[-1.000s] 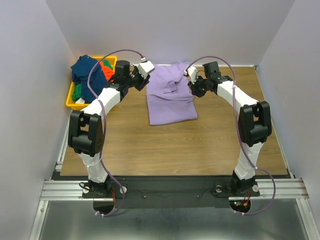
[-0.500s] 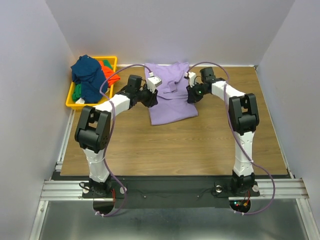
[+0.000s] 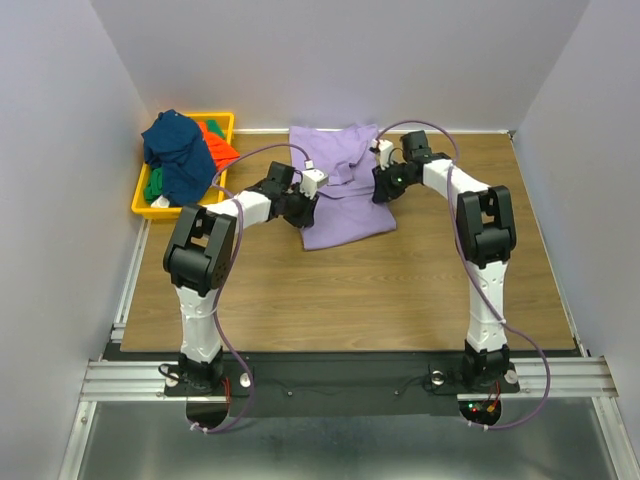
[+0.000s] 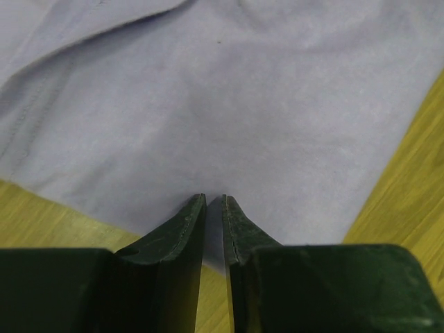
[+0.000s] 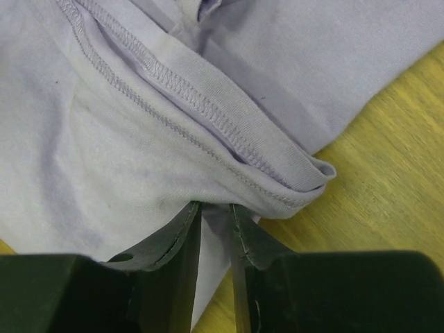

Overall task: Fold and stack the t-shirts
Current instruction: Fold the tshirt

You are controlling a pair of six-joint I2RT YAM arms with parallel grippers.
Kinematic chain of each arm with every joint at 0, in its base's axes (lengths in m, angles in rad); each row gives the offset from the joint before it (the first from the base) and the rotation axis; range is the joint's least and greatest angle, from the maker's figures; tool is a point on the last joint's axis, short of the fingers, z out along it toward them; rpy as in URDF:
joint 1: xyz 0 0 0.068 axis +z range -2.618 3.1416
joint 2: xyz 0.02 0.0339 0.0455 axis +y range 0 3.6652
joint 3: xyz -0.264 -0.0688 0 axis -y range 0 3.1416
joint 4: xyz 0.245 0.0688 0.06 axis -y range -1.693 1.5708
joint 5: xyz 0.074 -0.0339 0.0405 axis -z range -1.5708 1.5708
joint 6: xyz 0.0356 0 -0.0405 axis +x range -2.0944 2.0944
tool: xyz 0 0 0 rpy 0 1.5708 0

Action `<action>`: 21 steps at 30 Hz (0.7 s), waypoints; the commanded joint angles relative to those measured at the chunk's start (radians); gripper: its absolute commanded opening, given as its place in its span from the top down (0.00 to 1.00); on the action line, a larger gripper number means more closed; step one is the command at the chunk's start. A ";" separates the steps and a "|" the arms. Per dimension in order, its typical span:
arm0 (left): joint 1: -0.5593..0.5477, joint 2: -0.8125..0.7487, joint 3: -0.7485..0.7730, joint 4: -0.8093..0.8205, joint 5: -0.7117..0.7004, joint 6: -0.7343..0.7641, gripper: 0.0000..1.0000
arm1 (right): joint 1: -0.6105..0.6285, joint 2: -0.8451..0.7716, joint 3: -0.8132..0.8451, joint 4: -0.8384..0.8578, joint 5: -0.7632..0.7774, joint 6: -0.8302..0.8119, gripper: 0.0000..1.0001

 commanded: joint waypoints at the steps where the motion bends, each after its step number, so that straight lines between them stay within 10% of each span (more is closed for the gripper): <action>1: 0.002 0.005 0.037 -0.073 -0.045 0.020 0.73 | -0.006 -0.084 -0.052 -0.002 0.007 -0.003 0.69; 21: -0.231 -0.283 -0.373 -0.229 -0.151 0.336 0.77 | 0.003 -0.415 -0.592 -0.094 -0.018 -0.001 0.65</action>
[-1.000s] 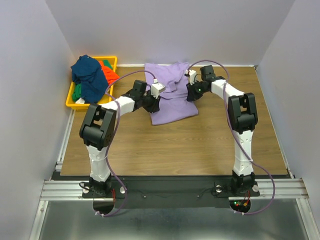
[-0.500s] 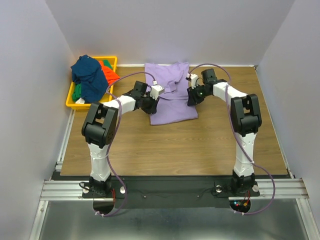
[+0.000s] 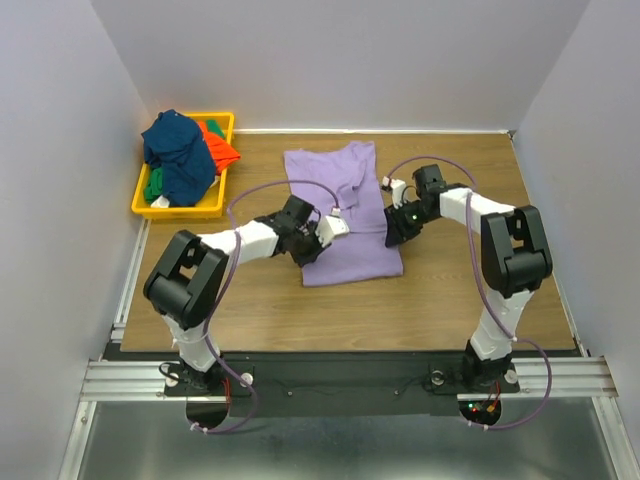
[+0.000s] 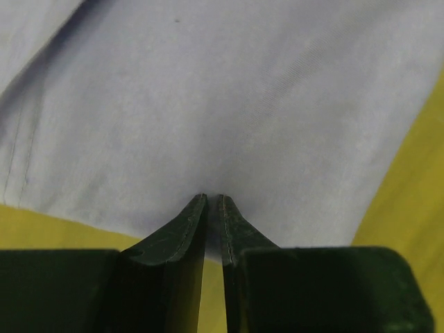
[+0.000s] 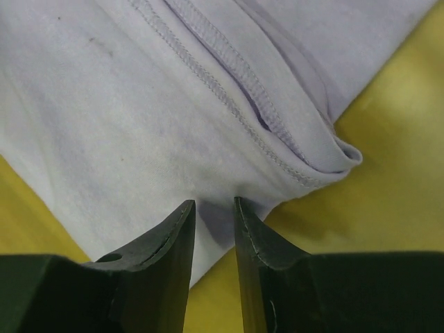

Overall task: Fold and stack the t-shirts
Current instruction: Fold the tshirt

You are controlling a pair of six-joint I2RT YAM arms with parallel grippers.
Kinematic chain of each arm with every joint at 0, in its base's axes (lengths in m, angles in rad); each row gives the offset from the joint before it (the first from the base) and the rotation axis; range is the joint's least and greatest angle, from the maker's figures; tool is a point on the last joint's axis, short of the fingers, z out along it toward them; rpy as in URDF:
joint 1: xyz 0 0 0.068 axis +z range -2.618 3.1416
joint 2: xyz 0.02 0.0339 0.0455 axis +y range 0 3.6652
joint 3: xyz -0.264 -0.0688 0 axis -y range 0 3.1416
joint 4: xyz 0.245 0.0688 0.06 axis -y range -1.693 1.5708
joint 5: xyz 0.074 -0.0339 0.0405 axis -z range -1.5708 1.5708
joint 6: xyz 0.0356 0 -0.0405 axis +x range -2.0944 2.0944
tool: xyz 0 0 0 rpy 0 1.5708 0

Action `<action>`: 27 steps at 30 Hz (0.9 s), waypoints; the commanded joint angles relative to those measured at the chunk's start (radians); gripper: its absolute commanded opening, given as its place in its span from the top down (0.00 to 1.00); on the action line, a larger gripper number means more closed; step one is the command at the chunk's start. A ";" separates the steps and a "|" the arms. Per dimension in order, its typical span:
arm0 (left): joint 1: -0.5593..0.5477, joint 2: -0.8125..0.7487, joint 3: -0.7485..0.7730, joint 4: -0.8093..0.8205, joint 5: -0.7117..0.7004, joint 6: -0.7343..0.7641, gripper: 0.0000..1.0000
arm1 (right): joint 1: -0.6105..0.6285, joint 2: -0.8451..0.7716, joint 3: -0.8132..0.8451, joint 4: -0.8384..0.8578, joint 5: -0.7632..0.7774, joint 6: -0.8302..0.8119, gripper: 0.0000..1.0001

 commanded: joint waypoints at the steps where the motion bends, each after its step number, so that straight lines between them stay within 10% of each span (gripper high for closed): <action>1: -0.078 -0.103 -0.133 -0.137 -0.016 0.067 0.77 | 0.000 -0.120 -0.118 -0.091 -0.003 -0.018 0.65; 14: -0.092 -0.609 -0.333 -0.117 0.116 0.162 0.54 | 0.011 -0.591 -0.318 -0.196 -0.019 -0.325 0.39; 27: -0.087 -0.677 -0.381 0.105 -0.042 0.043 0.49 | 0.108 -0.483 -0.288 0.031 0.159 -0.273 0.42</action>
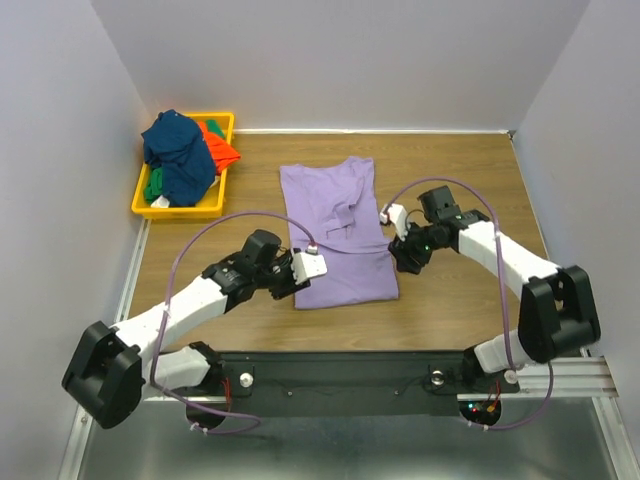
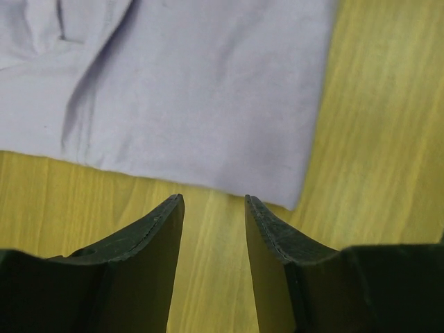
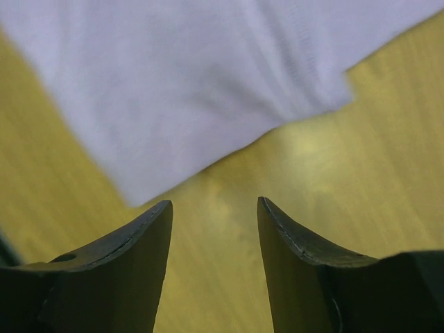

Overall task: Fold and stack the t-shirts
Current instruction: Fold the tshirt

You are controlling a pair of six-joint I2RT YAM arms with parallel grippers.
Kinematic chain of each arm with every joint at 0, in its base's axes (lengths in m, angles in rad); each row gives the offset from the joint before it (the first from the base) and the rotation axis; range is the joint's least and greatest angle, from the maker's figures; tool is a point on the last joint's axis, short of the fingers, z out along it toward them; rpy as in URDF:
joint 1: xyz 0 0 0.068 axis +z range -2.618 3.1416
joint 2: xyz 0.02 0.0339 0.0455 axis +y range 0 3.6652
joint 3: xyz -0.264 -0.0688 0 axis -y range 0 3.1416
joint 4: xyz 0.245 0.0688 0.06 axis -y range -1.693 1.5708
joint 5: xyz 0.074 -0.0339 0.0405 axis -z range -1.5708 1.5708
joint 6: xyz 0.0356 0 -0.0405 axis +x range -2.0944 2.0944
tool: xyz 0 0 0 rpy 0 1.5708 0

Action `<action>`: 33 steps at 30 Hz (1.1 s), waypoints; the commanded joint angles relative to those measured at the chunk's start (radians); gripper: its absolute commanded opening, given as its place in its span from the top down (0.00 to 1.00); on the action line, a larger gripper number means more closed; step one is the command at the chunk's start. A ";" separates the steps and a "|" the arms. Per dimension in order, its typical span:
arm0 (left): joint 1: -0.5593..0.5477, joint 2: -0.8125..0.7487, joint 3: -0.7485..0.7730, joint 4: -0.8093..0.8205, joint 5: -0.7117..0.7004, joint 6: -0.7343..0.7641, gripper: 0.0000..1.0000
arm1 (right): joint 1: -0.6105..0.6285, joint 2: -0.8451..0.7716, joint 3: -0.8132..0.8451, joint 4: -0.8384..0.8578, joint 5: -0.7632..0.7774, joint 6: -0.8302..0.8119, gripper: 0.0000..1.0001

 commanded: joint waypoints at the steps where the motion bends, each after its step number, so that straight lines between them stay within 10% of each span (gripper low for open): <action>1: 0.034 0.050 0.080 0.163 -0.036 -0.121 0.49 | -0.003 0.092 0.105 0.165 0.067 0.084 0.41; 9: 0.276 0.360 0.353 0.061 0.187 -0.195 0.48 | -0.046 0.334 0.284 0.162 0.005 0.285 0.33; 33: 0.330 0.636 0.467 -0.024 0.332 -0.233 0.48 | -0.095 0.525 0.405 0.087 -0.178 0.336 0.45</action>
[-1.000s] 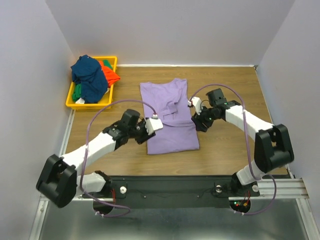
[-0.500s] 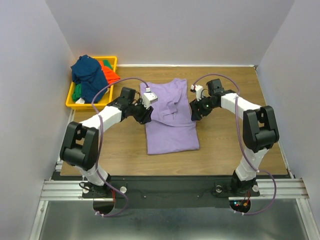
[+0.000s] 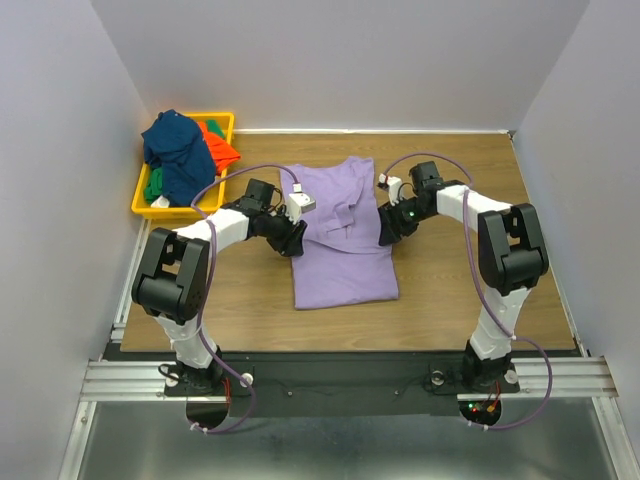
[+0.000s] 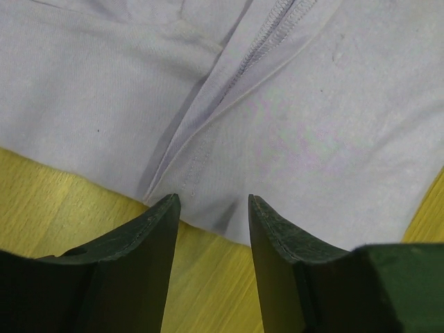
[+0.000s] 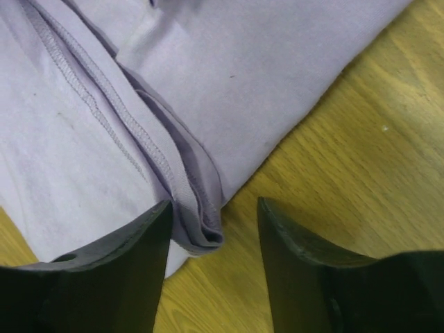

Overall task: Fold and stack the t-shirts
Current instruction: Fold the tshirt

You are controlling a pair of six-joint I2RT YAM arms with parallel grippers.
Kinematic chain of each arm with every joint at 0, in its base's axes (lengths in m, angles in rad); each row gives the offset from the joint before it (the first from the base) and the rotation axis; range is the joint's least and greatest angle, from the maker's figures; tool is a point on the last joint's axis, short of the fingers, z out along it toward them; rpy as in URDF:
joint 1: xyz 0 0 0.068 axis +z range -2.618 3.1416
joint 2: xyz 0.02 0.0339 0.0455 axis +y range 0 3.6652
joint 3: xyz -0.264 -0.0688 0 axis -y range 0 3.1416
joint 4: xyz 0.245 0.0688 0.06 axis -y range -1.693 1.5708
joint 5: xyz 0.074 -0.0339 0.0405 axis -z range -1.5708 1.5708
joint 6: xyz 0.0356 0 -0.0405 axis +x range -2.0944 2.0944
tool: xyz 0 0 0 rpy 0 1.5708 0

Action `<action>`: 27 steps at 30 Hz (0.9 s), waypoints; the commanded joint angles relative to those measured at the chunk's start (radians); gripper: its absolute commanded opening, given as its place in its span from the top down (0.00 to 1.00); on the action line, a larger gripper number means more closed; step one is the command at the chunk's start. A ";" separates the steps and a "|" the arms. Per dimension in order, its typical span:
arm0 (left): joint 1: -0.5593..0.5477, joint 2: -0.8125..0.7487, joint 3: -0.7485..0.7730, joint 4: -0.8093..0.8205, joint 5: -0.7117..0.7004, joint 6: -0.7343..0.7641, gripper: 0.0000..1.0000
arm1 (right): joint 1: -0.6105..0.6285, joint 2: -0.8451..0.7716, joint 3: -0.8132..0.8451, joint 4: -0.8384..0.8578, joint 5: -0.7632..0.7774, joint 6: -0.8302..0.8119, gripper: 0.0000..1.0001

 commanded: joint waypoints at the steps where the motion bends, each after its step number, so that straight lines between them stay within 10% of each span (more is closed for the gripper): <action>1: 0.011 -0.017 0.038 -0.024 0.038 0.011 0.51 | -0.001 -0.020 0.033 -0.021 -0.039 -0.007 0.47; 8: 0.020 -0.017 0.054 -0.024 0.035 0.006 0.75 | -0.001 -0.046 0.048 -0.031 -0.047 -0.015 0.67; 15: 0.040 -0.035 0.066 0.011 -0.017 -0.009 0.51 | -0.001 -0.038 0.060 -0.048 -0.052 -0.024 0.62; 27: 0.040 0.069 0.127 0.010 -0.041 -0.007 0.46 | -0.003 -0.018 0.083 -0.065 -0.063 -0.030 0.71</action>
